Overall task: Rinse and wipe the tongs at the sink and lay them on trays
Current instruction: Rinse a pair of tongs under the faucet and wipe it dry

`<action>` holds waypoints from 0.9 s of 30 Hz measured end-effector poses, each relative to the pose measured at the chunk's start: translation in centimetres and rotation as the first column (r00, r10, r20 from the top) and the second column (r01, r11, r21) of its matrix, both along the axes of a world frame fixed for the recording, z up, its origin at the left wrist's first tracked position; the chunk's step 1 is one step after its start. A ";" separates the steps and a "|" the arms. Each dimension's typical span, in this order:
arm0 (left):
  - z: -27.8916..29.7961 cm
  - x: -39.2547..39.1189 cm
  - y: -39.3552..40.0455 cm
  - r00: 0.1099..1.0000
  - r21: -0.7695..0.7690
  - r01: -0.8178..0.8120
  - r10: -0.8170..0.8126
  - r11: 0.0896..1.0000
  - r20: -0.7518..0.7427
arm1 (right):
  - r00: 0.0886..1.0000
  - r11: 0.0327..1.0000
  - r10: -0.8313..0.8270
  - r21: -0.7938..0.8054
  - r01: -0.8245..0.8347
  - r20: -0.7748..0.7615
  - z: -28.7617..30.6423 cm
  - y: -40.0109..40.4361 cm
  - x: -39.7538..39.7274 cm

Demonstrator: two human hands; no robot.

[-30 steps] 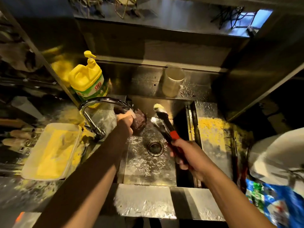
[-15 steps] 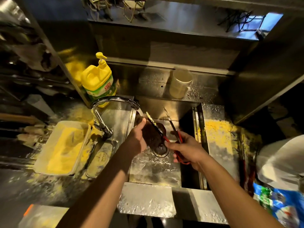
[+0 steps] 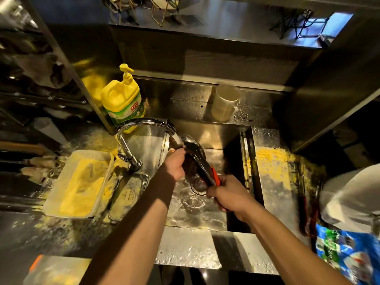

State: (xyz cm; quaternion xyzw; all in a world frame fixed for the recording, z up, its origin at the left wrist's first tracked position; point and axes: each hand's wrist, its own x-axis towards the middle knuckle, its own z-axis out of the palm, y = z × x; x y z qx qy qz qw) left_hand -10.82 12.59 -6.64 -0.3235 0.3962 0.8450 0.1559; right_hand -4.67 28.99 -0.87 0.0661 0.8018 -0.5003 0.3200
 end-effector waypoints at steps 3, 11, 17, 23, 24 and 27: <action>0.0 -0.1 0.7 0.997 -0.062 -0.012 0.016 0.998 0.070 | 0.998 1.000 -0.005 0.031 0.008 -0.069 0.2 -0.6 -0.5; 1.0 -1.4 1.4 0.997 -0.147 -0.004 0.016 0.989 0.081 | 0.990 0.997 -0.078 0.015 0.081 -0.116 0.1 -1.8 -0.8; 0.9 -1.3 1.6 0.994 -0.128 -0.025 0.038 0.991 0.103 | 0.986 0.994 -0.044 0.093 0.059 -0.159 0.3 -1.7 -0.9; -0.3 -2.2 -1.3 0.965 -0.276 -0.211 0.245 0.938 0.095 | 0.988 0.975 0.122 0.200 -0.101 -0.096 0.6 0.9 0.7; -0.7 -2.1 -1.9 0.951 -0.308 -0.258 0.297 0.916 0.087 | 0.994 0.985 0.088 0.155 -0.076 -0.071 0.7 1.7 0.9; -1.5 -0.7 -1.5 0.951 -0.293 -0.254 0.294 0.922 0.100 | 0.999 0.999 -0.023 0.027 0.025 -0.046 1.0 3.2 0.6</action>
